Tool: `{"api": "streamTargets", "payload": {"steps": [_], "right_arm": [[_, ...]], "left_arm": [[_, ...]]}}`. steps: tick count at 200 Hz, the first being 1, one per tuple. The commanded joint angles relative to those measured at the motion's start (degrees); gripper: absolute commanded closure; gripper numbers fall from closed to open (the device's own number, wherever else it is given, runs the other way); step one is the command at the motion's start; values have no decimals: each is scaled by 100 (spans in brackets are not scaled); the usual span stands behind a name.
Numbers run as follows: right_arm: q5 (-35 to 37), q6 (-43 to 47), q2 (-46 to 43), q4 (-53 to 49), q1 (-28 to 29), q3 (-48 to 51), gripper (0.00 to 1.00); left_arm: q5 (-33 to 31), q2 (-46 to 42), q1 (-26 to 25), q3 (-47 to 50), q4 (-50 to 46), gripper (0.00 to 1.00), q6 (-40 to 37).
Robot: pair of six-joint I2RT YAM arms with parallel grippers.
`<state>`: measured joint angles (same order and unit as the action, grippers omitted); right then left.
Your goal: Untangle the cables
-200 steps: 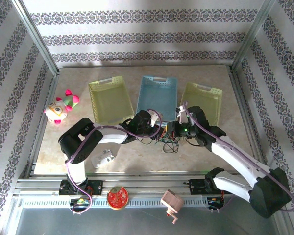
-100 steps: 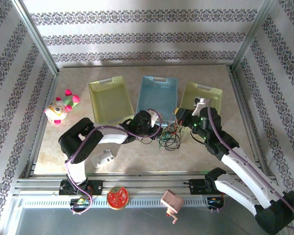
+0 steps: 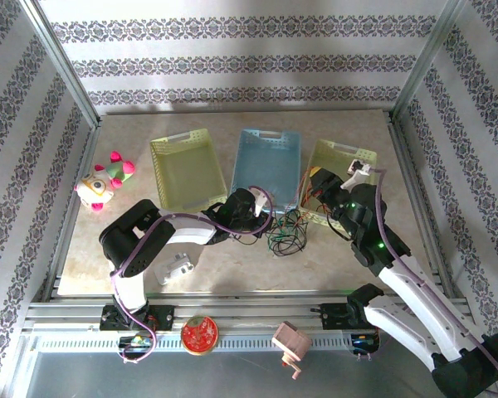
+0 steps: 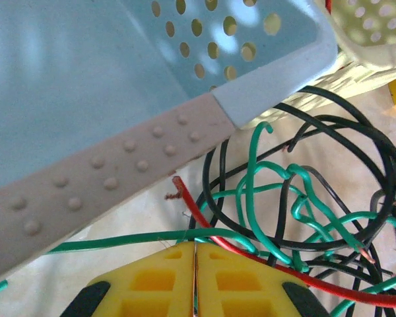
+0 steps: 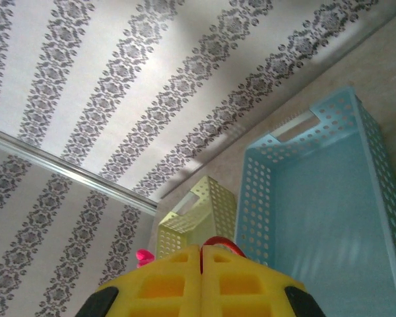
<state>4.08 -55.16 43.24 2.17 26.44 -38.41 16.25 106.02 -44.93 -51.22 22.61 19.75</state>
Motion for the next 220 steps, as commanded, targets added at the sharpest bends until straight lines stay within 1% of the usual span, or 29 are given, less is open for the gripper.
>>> {"api": "streamTargets", "payload": {"steps": [1,36,63,91,116,137,152,183,198,220], "right_arm": [[208,378,-26,45,-33,-454,100],[482,1226,-22,-156,-59,-1039,100],[457,1459,-9,-158,-200,-1340,100],[404,1490,-76,-88,-470,-1492,100],[245,1417,-167,119,-857,-1549,100],[-132,1185,-145,169,-1272,-1655,100],[-578,885,-36,222,-1558,-1682,100],[-1337,777,342,-31,-1621,-1870,100],[-1335,813,444,-141,-1631,-1846,100],[-890,982,589,-496,-1701,-1778,100]], "left_arm": [[-94,-15,-34,-15,-151,91,-111],[-156,-28,-34,0,-187,91,-134],[-207,-48,-34,40,-187,91,-155],[-259,-85,-42,77,-178,91,-164],[-296,-126,-42,120,-187,91,-190],[-323,-148,-42,140,-213,91,-216],[-324,-142,-45,139,-208,91,-217],[-315,-130,-57,107,-204,91,-243],[-332,-134,-69,110,-204,91,-260],[-393,-174,-95,130,-205,91,-287]]}}
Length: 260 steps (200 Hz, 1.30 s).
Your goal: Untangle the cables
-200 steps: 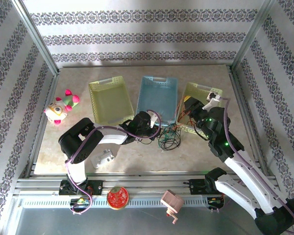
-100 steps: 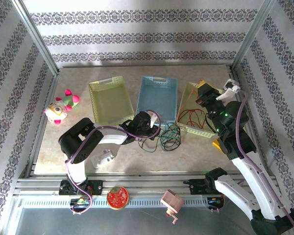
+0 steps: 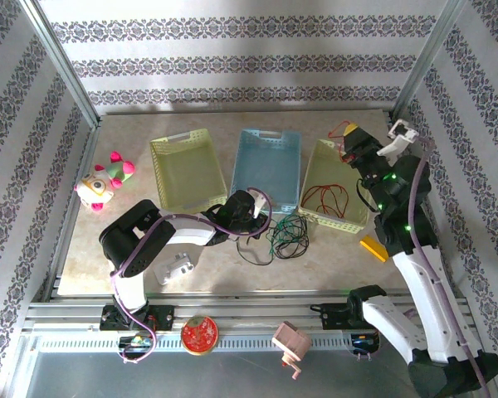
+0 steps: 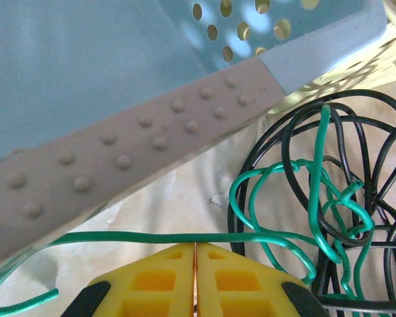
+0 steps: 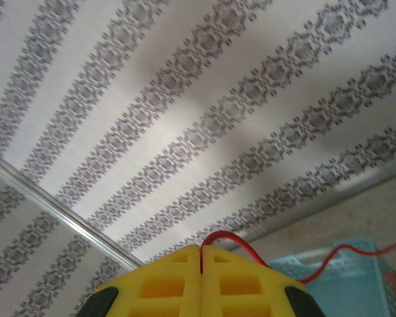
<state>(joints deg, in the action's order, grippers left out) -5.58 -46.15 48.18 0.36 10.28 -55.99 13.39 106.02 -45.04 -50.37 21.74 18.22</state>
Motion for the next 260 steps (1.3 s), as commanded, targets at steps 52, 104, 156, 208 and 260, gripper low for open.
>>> {"api": "streamTargets", "payload": {"steps": [52,104,156,208,260], "right_arm": [[824,31,417,-262,-377,863,100],[1352,-401,458,-244,-545,1729,99],[653,-1170,1091,-515,-1411,2221,95],[309,-644,1599,-1026,-1573,1793,51],[1745,-133,874,-2193,-1573,1325,28]], "left_arm": [[-244,-332,-111,157,-91,91,-169],[-250,-310,-119,159,-74,91,-178],[-268,-318,-137,168,-64,91,-187],[-249,-292,-146,124,-99,90,-205],[-227,-233,-155,80,-77,90,-191]]}}
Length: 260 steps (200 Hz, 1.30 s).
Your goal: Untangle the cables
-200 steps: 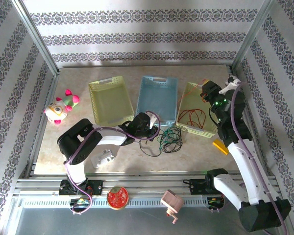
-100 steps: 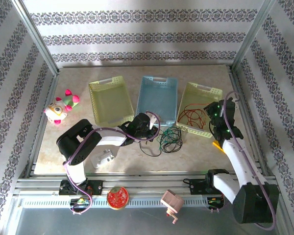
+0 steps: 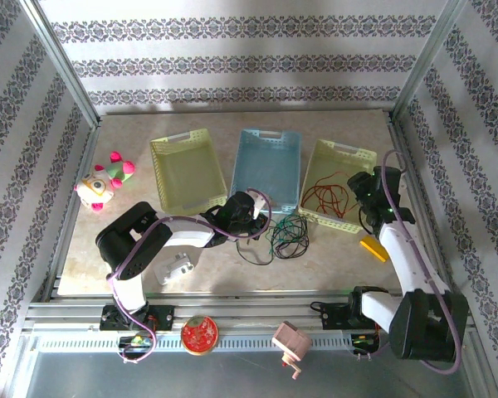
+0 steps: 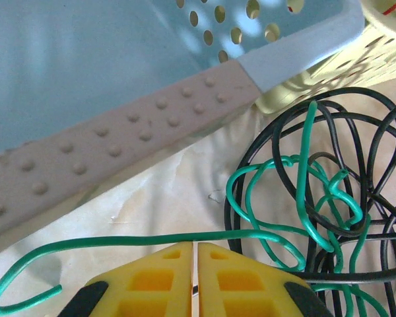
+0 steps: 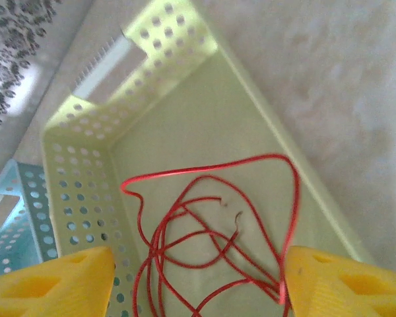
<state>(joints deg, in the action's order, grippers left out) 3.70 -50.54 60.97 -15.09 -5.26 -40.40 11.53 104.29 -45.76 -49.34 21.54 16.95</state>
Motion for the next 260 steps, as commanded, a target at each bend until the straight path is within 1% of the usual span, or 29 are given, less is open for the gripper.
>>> {"api": "streamTargets", "payload": {"steps": [1,11,20,35,46,55,69,85,98,116,143,172,200,219,243,260], "right_arm": [[825,303,-412,-655,-19,-232,28],[877,301,-525,-777,-19,-223,28],[779,276,-598,-888,-19,-206,28],[317,114,-663,-1113,2,-158,29],[-106,-213,-739,-1346,110,-58,29],[-269,-567,-879,-1538,294,96,30],[-269,-1197,-1201,-1609,704,472,30],[-108,-1877,-1528,-1557,1131,884,30],[-94,-2191,-1575,-1404,1262,1135,30],[-102,-2294,-1394,-1229,1263,1243,30],[-90,-1933,-773,-741,1226,1130,30],[-264,-1177,137,-374,885,707,30],[-370,116,1054,-644,618,-207,30],[-459,758,1539,-741,515,-720,30],[-741,1263,1919,-762,482,-1213,30],[-1056,1246,1917,-853,489,-1374,30]], "left_arm": [[-43,-63,-82,-23,-56,90,-62],[-46,-49,-82,-33,-53,90,-61],[-37,-34,-87,-49,-49,90,-60],[-19,-11,-90,-66,-36,90,-60],[-12,9,-90,-76,-23,90,-60],[-10,19,-91,-76,-10,90,-56],[-10,29,-91,-66,13,90,-51],[-19,16,-91,-58,34,89,-45],[-25,19,-91,-58,30,89,-56],[-44,-11,-91,-41,25,89,-51],[-78,-94,-100,-6,16,88,-51],[-142,-197,-101,64,34,88,-51],[-219,-247,-100,94,-1,88,-69],[-248,-233,-87,75,8,88,4],[-203,-156,-93,-37,-23,86,24],[-247,-83,-61,-134,-42,86,-19]]}}
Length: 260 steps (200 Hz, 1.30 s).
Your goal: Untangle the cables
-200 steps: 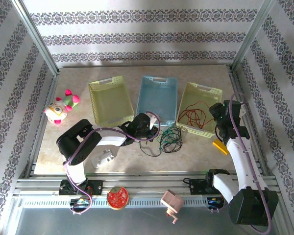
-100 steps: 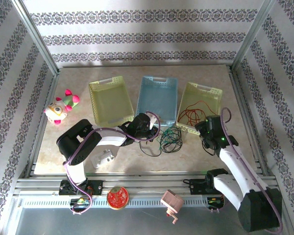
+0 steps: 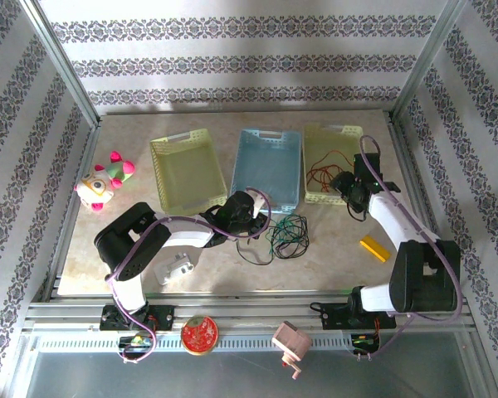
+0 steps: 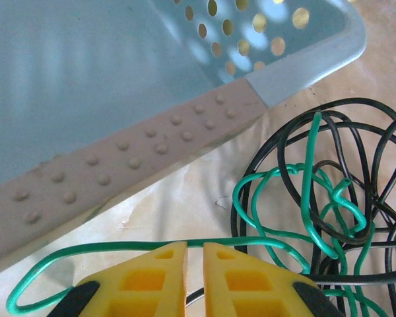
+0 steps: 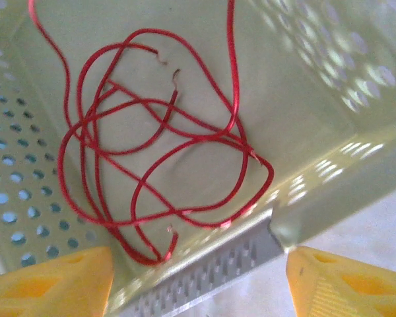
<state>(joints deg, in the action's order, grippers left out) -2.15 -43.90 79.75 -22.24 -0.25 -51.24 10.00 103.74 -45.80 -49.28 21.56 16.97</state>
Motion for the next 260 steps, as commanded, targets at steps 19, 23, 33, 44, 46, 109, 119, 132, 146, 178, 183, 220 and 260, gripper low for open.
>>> {"api": "streamTargets", "payload": {"steps": [19,23,33,44,46,109,119,132,146,178,183,220,260], "right_arm": [[-713,549,-239,-145,70,-173,30],[-724,549,-331,-183,109,-145,30],[-751,573,-562,-272,231,-47,30],[-790,614,-839,-331,418,87,30],[-805,625,-886,-337,457,117,31],[-2010,821,-1365,-644,1013,603,34],[-2119,865,-1389,-714,1022,653,36],[-2259,896,-1401,-747,1034,748,42],[-2475,901,-1354,-693,1059,870,50],[-2424,877,-972,-641,1181,974,61],[-2361,865,-905,-633,1195,976,62],[-2298,813,-461,-448,1223,970,63],[-2276,898,-226,-457,1232,958,66]], "left_arm": [[-155,171,25,-437,-314,86,-124],[-141,222,35,-516,-382,86,-157],[-128,345,54,-683,-463,86,-247],[-146,462,82,-831,-445,86,-307],[-147,487,87,-856,-439,86,-315],[110,792,309,-1758,-705,80,-552],[214,611,309,-1747,-735,77,-581],[289,281,301,-1604,-727,75,-581],[296,-118,291,-1315,-663,74,-581],[527,-741,253,-701,-725,74,-415],[550,-765,220,-638,-763,73,-414],[539,-474,-91,-593,-1044,69,-631],[530,41,-252,-867,-871,69,-548]]}}
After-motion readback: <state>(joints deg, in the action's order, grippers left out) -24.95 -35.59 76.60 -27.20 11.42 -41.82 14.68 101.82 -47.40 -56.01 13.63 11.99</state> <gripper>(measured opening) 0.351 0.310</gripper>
